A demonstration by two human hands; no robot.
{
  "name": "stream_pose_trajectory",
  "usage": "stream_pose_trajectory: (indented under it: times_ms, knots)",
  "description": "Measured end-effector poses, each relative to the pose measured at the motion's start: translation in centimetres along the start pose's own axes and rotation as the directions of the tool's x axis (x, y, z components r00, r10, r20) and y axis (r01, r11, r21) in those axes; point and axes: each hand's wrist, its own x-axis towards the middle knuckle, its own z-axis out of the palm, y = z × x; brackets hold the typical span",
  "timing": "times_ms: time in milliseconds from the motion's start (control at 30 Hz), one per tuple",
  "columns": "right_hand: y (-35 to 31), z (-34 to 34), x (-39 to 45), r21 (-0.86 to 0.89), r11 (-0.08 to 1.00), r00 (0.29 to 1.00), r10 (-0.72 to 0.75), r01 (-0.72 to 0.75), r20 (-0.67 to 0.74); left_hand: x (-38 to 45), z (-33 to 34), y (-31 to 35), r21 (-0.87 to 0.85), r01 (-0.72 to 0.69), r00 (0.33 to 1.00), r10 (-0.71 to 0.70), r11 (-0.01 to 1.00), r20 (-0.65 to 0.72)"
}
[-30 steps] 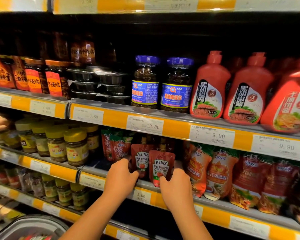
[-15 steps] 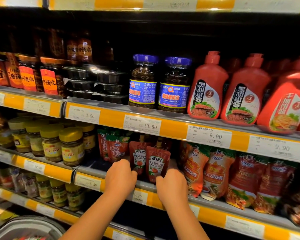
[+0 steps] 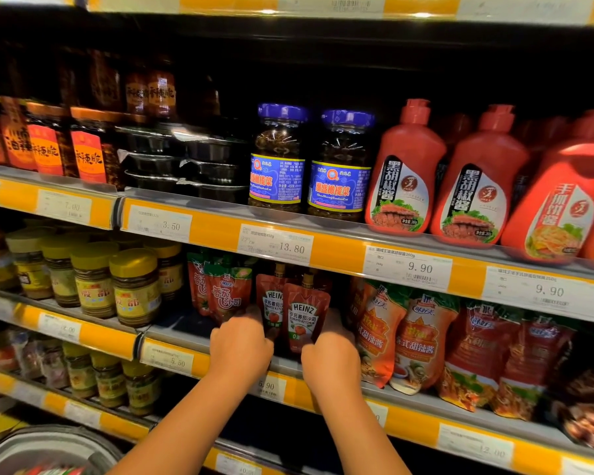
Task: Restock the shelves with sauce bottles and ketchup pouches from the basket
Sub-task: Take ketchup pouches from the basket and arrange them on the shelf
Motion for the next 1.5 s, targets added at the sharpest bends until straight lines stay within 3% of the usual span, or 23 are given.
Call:
stream_pose_trajectory:
  times_ms: [133,233,433,600,733,833,1100,1267,1500]
  knots:
    - [0.1,0.2,-0.2,0.005,1.000,1.000,-0.002,0.002,-0.002,-0.2,-0.1,-0.2,-0.023,0.022,1.000,-0.022,0.999,0.015]
    - [0.2,0.2,-0.4,0.020,1.000,1.000,-0.012,0.012,-0.014,-0.5,-0.2,-0.6,-0.133,0.048,0.999,-0.046,0.990,0.020]
    - [0.4,-0.3,-1.1,0.130,0.991,0.999,0.026,-0.021,-0.037,-0.9,-0.7,-1.5,-0.253,0.058,0.996,-0.074,0.966,-0.054]
    - [0.8,-1.0,-3.3,0.201,0.972,0.978,-0.082,0.122,-0.194,-3.1,-1.4,-3.5,-0.435,-0.113,0.973,0.011,0.893,-0.230]
    - [0.0,-1.0,-6.1,0.290,0.911,0.945,-0.229,0.292,-0.234,-5.4,-2.2,-5.8,-0.528,-0.132,0.967,-0.010,0.839,-0.256]
    - [-0.8,0.2,-7.7,0.280,0.880,0.923,-0.348,0.383,-0.166,-7.4,-2.7,-8.3,-0.554,-0.128,0.965,-0.026,0.823,-0.262]
    - [-2.5,8.5,-11.6,0.279,0.862,0.858,-0.481,0.424,0.182,-13.4,-2.2,-18.3,-0.469,0.003,0.980,-0.097,0.883,-0.175]
    - [-3.8,14.3,-14.6,0.283,0.864,0.762,-0.501,0.416,0.409,-18.1,-1.6,-24.6,-0.412,0.175,0.962,-0.245,0.894,-0.123]
    - [-6.1,20.9,-18.6,0.253,0.855,0.629,-0.507,0.453,0.589,-24.8,-0.8,-33.6,-0.326,0.361,0.912,-0.404,0.874,-0.073]
